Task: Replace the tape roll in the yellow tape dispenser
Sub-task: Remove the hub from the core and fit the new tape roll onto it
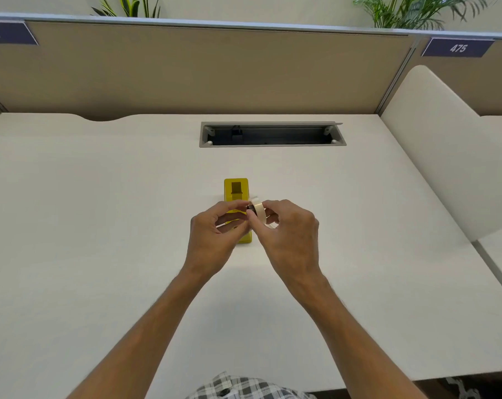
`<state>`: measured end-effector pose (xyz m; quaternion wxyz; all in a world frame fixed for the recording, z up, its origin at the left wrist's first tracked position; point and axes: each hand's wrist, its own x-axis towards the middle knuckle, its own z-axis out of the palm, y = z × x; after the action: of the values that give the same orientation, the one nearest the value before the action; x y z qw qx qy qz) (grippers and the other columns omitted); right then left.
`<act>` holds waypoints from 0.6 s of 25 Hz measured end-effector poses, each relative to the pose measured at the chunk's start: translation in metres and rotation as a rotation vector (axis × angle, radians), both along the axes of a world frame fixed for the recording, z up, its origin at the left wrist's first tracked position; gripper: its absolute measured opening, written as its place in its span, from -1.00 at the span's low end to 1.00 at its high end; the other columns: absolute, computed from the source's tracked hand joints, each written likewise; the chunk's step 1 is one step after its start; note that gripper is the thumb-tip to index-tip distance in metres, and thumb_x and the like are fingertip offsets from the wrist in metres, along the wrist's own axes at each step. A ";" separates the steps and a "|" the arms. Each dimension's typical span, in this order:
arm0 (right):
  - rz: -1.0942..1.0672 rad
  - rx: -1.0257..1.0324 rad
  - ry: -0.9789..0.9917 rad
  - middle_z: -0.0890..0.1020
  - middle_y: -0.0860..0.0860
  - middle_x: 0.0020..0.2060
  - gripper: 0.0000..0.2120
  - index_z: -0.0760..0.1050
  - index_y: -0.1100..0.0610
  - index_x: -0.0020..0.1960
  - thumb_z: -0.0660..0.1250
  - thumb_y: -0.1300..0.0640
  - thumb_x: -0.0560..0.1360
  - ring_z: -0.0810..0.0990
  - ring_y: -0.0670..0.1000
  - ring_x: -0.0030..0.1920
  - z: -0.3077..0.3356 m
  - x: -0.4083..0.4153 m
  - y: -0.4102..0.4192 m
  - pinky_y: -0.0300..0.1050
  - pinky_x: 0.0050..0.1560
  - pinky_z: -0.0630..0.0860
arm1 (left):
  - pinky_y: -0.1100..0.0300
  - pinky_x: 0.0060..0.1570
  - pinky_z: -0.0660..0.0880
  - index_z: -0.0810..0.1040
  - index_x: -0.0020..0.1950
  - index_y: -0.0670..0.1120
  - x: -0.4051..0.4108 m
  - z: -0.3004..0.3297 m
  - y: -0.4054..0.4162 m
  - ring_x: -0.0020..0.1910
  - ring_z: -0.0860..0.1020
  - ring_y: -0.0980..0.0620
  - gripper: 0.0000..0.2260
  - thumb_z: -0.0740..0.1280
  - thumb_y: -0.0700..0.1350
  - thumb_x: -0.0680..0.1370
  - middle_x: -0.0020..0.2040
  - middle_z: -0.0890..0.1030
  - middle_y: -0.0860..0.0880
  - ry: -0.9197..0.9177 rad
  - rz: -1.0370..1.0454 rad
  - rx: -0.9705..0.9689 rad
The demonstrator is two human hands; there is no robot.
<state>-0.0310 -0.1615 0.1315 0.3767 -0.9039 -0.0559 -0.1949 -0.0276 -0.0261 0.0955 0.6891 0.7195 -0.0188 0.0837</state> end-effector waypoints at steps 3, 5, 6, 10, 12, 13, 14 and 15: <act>0.006 0.026 0.017 0.69 -0.01 -0.24 -0.86 0.66 0.09 -0.09 0.45 0.03 0.46 0.63 -0.03 -0.26 -0.003 -0.001 0.002 -0.01 -0.20 0.58 | 0.18 0.00 0.61 0.65 0.11 -0.09 0.000 -0.003 0.000 -0.01 0.68 0.04 -0.74 0.46 -0.29 0.44 0.03 0.70 -0.02 0.003 0.023 0.000; 0.008 0.034 0.033 0.69 -0.01 -0.23 -0.87 0.66 0.08 -0.06 0.45 0.03 0.47 0.64 -0.03 -0.25 -0.005 -0.002 0.003 0.00 -0.19 0.58 | 0.19 0.03 0.60 0.65 0.11 -0.10 0.000 -0.005 0.001 -0.01 0.68 0.04 -0.73 0.46 -0.31 0.44 0.03 0.70 -0.02 -0.006 0.039 0.013; 0.006 0.024 0.043 0.69 -0.01 -0.22 -0.86 0.65 0.08 -0.05 0.44 0.02 0.47 0.64 -0.02 -0.24 -0.006 -0.002 0.004 0.00 -0.18 0.58 | 0.19 0.04 0.60 0.65 0.10 -0.10 0.000 -0.006 0.001 0.00 0.68 0.05 -0.72 0.45 -0.33 0.43 0.03 0.70 -0.01 -0.010 0.044 0.024; 0.006 -0.020 0.089 0.68 -0.01 -0.20 -0.86 0.64 0.07 -0.04 0.40 0.01 0.49 0.64 0.01 -0.22 -0.010 0.002 0.007 0.01 -0.16 0.57 | 0.20 0.04 0.60 0.63 0.10 -0.08 0.001 -0.007 0.002 -0.01 0.68 0.07 -0.69 0.46 -0.34 0.41 0.00 0.69 0.02 -0.036 0.057 0.065; 0.004 0.000 0.112 0.68 -0.02 -0.18 -0.86 0.64 0.07 -0.04 0.41 0.02 0.49 0.64 -0.01 -0.21 -0.012 0.004 0.008 0.00 -0.15 0.57 | 0.22 0.08 0.57 0.58 0.18 -0.07 0.003 -0.009 0.003 0.08 0.63 0.08 -0.62 0.48 -0.32 0.40 0.07 0.65 0.02 -0.063 0.048 0.119; 0.004 0.020 0.122 0.68 -0.02 -0.17 -0.86 0.65 0.08 -0.04 0.41 0.03 0.49 0.65 -0.02 -0.20 -0.012 0.005 0.009 0.00 -0.15 0.58 | 0.25 0.12 0.54 0.54 0.24 -0.06 0.004 -0.010 0.004 0.16 0.59 0.09 -0.55 0.50 -0.30 0.39 0.13 0.62 0.02 -0.065 0.035 0.161; 0.004 0.044 0.133 0.69 -0.01 -0.17 -0.86 0.65 0.08 -0.03 0.41 0.03 0.48 0.65 -0.02 -0.20 -0.013 0.006 0.010 0.00 -0.14 0.58 | 0.30 0.15 0.51 0.51 0.30 -0.05 0.005 -0.011 0.004 0.21 0.55 0.12 -0.49 0.51 -0.28 0.38 0.18 0.59 0.04 -0.048 0.014 0.189; 0.007 0.068 0.145 0.69 -0.01 -0.17 -0.86 0.65 0.09 -0.03 0.42 0.04 0.48 0.66 -0.01 -0.20 -0.015 0.007 0.011 0.01 -0.14 0.59 | 0.34 0.17 0.48 0.48 0.34 -0.04 0.007 -0.012 0.005 0.23 0.53 0.16 -0.44 0.52 -0.27 0.37 0.22 0.58 0.07 -0.013 -0.011 0.190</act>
<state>-0.0237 -0.1504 0.1169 0.4109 -0.9021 -0.0249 -0.1293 -0.0206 -0.0215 0.0830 0.6179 0.7811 -0.0353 0.0825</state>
